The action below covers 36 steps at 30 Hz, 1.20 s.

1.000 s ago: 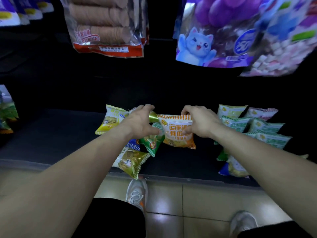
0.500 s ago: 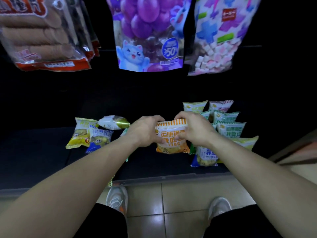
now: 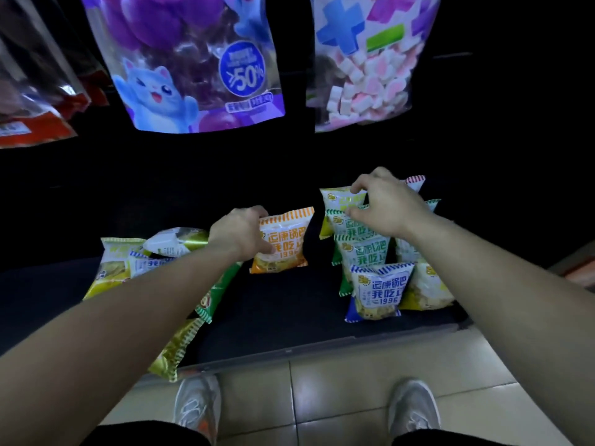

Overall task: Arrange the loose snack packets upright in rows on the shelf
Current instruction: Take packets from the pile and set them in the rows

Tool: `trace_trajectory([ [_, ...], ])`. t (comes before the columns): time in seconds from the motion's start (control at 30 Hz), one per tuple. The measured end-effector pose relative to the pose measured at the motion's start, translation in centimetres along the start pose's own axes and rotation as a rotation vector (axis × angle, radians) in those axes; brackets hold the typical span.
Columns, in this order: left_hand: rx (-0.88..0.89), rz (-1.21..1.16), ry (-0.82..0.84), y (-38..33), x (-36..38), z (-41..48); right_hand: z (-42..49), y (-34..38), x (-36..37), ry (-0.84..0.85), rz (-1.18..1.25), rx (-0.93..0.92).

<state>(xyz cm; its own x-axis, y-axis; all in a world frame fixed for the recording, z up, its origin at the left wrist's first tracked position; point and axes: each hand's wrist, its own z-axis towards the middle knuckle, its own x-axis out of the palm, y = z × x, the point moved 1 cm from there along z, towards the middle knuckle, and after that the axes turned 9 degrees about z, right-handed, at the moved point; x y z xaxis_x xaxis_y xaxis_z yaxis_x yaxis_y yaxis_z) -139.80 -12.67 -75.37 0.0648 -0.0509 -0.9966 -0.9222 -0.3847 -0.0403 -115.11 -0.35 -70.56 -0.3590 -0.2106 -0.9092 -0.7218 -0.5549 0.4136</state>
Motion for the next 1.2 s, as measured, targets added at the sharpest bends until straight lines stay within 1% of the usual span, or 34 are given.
trace_trajectory([
  [0.07,-0.012,0.006,0.011,0.2,1.3,2.2,0.8,-1.3,1.3,0.039,-0.022,0.027],
  [0.2,0.009,-0.007,0.030,0.3,4.0,6.8,2.1,-3.4,4.4,0.098,-0.076,0.015],
  [0.37,-0.022,-0.095,0.054,0.1,6.8,11.7,2.4,-6.3,7.5,0.108,-0.018,0.024],
  [0.47,-0.043,-0.151,0.065,0.0,8.8,13.3,2.4,-7.6,8.7,0.129,0.041,0.082],
  [0.53,-0.064,-0.197,0.048,-0.3,10.0,13.7,2.6,-7.9,9.1,0.119,0.074,0.114],
  [0.63,-0.118,-0.291,-0.025,-1.0,10.7,13.5,3.2,-7.6,9.3,0.097,0.123,0.147],
  [0.77,-0.088,-0.197,-0.154,-1.6,10.7,13.0,3.6,-6.9,9.8,0.098,0.134,0.163],
  [0.93,-0.087,-0.309,-0.116,-1.8,10.7,13.4,3.4,-6.2,10.1,0.123,0.106,0.165],
  [1.03,-0.082,-0.323,-0.122,-2.2,10.9,13.4,3.1,-6.2,10.1,0.132,0.091,0.162],
  [1.2,-0.124,-0.349,-0.105,-3.1,10.7,13.2,2.9,-6.2,10.2,0.137,0.064,0.147],
])
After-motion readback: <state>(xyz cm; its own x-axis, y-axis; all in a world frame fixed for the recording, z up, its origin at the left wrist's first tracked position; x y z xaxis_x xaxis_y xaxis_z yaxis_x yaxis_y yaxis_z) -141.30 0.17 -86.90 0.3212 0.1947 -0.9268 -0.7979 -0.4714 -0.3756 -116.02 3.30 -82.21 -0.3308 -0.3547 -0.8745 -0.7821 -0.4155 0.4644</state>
